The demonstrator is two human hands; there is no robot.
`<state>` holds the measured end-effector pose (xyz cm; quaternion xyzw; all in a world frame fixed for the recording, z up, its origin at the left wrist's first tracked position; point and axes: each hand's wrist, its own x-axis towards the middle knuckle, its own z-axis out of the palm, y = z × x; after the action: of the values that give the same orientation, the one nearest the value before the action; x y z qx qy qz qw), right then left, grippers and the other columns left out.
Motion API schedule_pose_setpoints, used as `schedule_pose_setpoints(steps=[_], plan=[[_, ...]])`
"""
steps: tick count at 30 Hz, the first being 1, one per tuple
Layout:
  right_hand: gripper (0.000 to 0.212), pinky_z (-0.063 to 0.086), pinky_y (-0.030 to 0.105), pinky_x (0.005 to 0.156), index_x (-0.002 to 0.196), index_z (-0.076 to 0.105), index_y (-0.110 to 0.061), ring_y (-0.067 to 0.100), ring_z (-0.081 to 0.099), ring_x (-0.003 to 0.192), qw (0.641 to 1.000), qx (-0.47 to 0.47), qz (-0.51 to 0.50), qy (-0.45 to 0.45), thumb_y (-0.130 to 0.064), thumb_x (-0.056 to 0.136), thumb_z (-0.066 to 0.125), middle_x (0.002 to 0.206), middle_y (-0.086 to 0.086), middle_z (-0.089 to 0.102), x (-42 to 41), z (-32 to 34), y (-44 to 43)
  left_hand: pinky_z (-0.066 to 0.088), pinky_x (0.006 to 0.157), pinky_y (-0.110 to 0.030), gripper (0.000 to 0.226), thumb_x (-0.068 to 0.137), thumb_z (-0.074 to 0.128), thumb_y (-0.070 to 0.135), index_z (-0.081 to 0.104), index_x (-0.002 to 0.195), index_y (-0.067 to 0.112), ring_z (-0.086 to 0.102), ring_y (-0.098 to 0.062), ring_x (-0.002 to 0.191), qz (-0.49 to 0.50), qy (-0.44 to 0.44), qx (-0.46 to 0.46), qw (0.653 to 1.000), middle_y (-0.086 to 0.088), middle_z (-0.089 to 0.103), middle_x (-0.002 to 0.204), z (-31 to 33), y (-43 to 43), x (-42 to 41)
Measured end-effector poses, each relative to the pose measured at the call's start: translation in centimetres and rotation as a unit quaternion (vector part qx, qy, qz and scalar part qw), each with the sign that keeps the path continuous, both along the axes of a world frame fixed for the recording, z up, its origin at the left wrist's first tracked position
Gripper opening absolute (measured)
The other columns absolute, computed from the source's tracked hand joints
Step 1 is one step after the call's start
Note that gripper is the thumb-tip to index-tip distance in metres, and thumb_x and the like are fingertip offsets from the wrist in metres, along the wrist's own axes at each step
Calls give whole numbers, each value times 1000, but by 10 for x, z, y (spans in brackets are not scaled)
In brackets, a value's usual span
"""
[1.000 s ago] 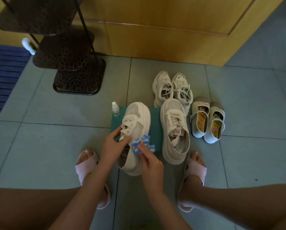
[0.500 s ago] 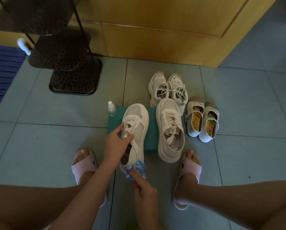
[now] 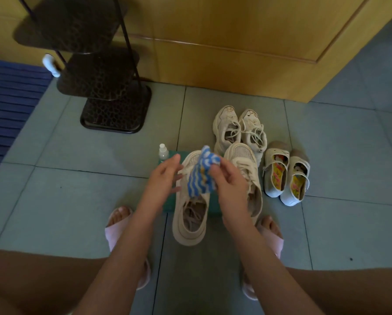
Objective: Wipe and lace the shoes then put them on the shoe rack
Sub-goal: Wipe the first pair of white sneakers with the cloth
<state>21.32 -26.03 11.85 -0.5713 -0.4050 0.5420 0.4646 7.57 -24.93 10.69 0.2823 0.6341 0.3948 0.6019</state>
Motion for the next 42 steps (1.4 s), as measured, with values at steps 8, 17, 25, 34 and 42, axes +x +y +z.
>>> schedule_pose_setpoints(steps=[8, 17, 25, 34, 42], plan=[[30, 49, 24, 95, 125, 59, -11, 13, 59, 111, 988, -16, 152, -30, -16, 97, 47, 124, 4, 62, -44, 5, 21, 53, 60, -21, 14, 92, 54, 18, 61, 103, 18, 64, -15, 85, 128, -102, 14, 986, -5, 66, 97, -7, 4, -28], [106, 27, 43, 112, 150, 3, -19, 28, 10, 144, 889, -167, 169, -392, -64, 75, 61, 158, 9, -2, -42, -44, 13, 58, 60, -26, 37, 97, 42, 21, 52, 125, 0, 62, -26, 92, 224, -216, -60, 948, -20, 59, 119, -66, -12, -45], [93, 43, 40, 98, 149, 5, -27, 29, 37, 133, 865, -125, 174, -455, -32, 82, 68, 158, 4, 2, -36, -63, 6, 55, 55, -23, 26, 83, 67, 22, 60, 104, 7, 66, -25, 83, 167, -172, -103, 965, -8, 71, 89, -84, -10, -48], [76, 34, 26, 106, 146, 29, -24, 18, 32, 138, 933, -86, 131, -323, -9, 82, 66, 151, 2, 32, -8, -71, 3, 45, 77, -14, 32, 91, 53, 8, 60, 121, 17, 58, -7, 94, 22, 192, 131, 972, 5, 62, 107, -62, 21, 4], [70, 32, -6, 80, 145, 33, -25, 3, 45, 117, 947, -77, 113, -290, -4, 85, 62, 138, -3, 47, 4, -73, 0, 47, 91, -22, 41, 83, 52, -7, 64, 118, 13, 59, -11, 102, -74, 245, 219, 942, -4, 65, 117, -76, 56, 15]])
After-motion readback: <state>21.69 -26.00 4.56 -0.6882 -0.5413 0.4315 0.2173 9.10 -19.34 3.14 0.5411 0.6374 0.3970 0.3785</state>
